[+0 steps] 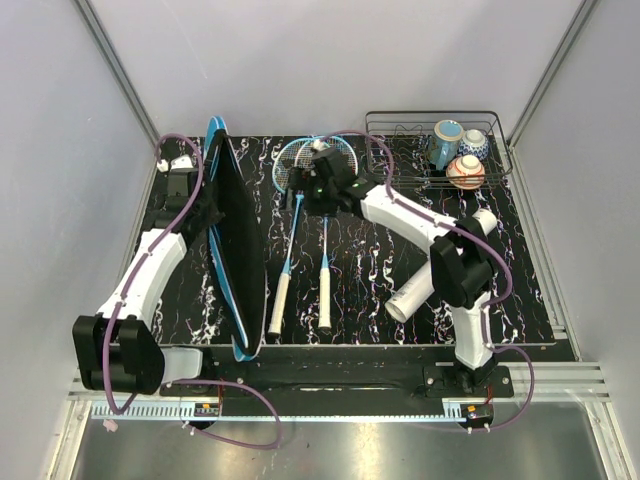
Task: Pack up the badminton gear
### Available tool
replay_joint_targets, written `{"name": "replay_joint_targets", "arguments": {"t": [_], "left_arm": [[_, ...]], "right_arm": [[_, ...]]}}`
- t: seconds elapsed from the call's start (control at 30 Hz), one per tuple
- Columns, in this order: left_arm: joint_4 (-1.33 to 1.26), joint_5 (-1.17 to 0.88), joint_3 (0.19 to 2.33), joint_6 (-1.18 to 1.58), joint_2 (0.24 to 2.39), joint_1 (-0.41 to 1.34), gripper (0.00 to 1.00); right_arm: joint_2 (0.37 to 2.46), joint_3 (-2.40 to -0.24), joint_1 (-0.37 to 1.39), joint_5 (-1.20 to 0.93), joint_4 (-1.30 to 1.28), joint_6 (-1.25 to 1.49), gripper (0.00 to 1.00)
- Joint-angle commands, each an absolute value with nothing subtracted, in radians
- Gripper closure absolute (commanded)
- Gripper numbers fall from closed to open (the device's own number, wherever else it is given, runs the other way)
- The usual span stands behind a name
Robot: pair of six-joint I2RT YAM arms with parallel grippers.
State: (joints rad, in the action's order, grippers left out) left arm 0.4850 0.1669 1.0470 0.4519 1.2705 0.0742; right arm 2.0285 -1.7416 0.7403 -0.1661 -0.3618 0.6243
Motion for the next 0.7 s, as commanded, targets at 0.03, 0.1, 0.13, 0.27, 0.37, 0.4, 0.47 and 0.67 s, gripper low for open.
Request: {"name": "replay_joint_targets", "arguments": {"t": [0.03, 0.1, 0.13, 0.27, 0.37, 0.4, 0.47, 0.67], "left_arm": [[0.505, 0.236, 1.072, 0.469, 1.299, 0.052, 1.00], [0.506, 0.229, 1.065, 0.488, 1.299, 0.035, 1.00], [0.505, 0.224, 1.060, 0.489, 1.298, 0.031, 1.00], [0.505, 0.230, 1.040, 0.508, 1.296, 0.020, 1.00], [0.521, 0.218, 1.054, 0.531, 1.308, 0.011, 1.00], [0.532, 0.213, 1.058, 0.532, 1.318, 0.005, 1.00], [0.541, 0.195, 1.069, 0.537, 1.324, 0.002, 1.00], [0.542, 0.195, 1.063, 0.543, 1.316, -0.025, 1.00]], "right_arm": [[2.063, -1.704, 0.667, -0.106, -0.316, 0.702, 0.00], [2.118, -1.753, 0.667, -0.042, -0.378, 0.756, 0.00], [2.178, -1.828, 0.667, -0.025, -0.455, 0.762, 0.00], [2.279, -1.928, 0.686, 0.007, -0.535, 0.818, 0.08], [2.351, -2.038, 0.721, 0.167, -0.662, 0.848, 0.12], [2.367, -2.074, 0.729, 0.214, -0.692, 0.859, 0.14], [2.402, -2.104, 0.755, 0.259, -0.713, 0.868, 0.18], [2.509, -2.250, 0.819, 0.380, -0.799, 0.874, 0.33]]}}
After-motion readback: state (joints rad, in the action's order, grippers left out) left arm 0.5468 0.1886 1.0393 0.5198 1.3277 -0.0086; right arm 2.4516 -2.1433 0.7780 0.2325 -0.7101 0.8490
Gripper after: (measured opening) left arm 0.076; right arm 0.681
